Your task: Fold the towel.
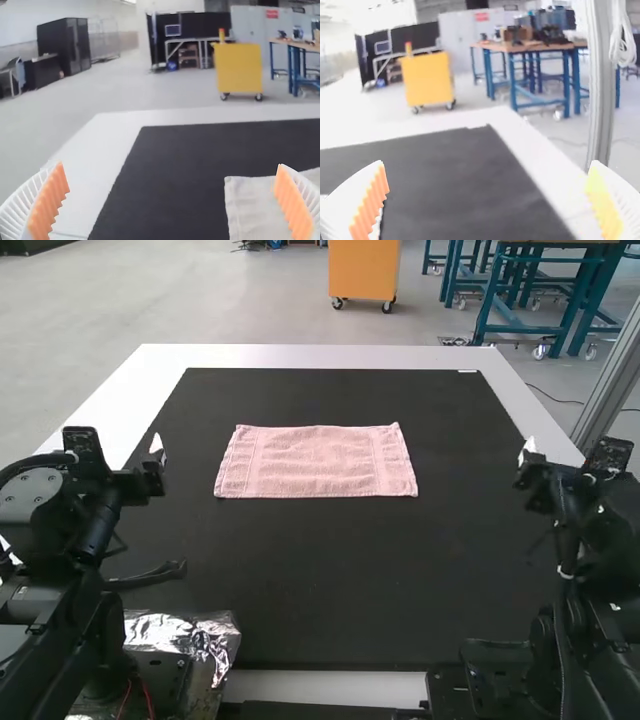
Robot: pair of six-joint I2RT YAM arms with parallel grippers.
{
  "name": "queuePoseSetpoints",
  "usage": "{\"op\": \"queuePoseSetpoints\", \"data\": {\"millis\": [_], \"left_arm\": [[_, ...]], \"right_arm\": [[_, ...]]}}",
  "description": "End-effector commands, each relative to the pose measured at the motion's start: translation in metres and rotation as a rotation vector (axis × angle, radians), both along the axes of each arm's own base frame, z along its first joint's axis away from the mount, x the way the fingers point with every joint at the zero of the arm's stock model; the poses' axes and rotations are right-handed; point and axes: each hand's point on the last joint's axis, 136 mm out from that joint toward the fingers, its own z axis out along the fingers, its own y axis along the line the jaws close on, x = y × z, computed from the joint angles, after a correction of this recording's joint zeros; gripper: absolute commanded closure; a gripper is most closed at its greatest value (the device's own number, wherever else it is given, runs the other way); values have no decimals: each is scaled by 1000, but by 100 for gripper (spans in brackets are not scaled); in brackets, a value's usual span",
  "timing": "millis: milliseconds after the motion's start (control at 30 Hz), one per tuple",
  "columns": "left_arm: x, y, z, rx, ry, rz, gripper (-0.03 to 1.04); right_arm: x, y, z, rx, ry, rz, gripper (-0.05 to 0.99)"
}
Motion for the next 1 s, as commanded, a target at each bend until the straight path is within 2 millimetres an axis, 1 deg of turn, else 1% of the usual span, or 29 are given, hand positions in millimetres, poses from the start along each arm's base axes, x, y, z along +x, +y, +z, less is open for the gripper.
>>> {"op": "queuePoseSetpoints", "data": {"millis": [0,33,67,133,233,300,333,367,433,467,500,533,567,600,633,700,767,900,967], "left_arm": [[-1,4,2,91,1,32,5],[-1,4,5,93,-13,32,5],[-2,4,10,93,-32,35,5],[-3,4,14,94,-52,34,5],[-7,4,31,102,-120,42,5],[-8,4,36,104,-135,43,5],[-8,4,35,103,-131,44,5],[-7,5,32,103,-121,47,5],[-5,6,23,104,-85,52,5],[-4,6,18,111,-66,54,5],[-4,6,18,117,-62,54,5],[-4,7,18,117,-62,56,5],[-4,7,18,117,-63,56,5],[-4,6,18,117,-63,55,5],[-4,6,19,117,-66,53,5],[-5,4,23,119,-85,45,5],[-8,5,34,121,-115,49,5],[-14,4,77,122,-160,50,5],[-10,5,99,118,-153,57,5]], "right_arm": [[3,27,-4,-450,47,103,3],[3,27,-4,-530,53,94,2],[3,28,-4,-549,54,94,2],[2,29,3,-531,20,96,2],[-3,33,26,-448,-84,114,2],[-4,34,29,-430,-98,117,3],[-4,35,31,-423,-102,122,3],[-4,35,30,-421,-92,126,3],[-2,34,20,-417,-49,130,3],[0,34,14,-437,-32,127,3],[2,30,3,-468,13,109,3],[2,29,-2,-507,40,107,3],[2,39,-6,-552,43,161,3],[3,42,-9,-594,49,174,3],[2,42,-4,-606,33,171,3],[-4,42,29,-563,-104,138,3],[-12,40,55,-501,-189,121,3],[-15,39,90,-368,-199,150,3],[-7,37,103,-299,-173,161,3]]}}
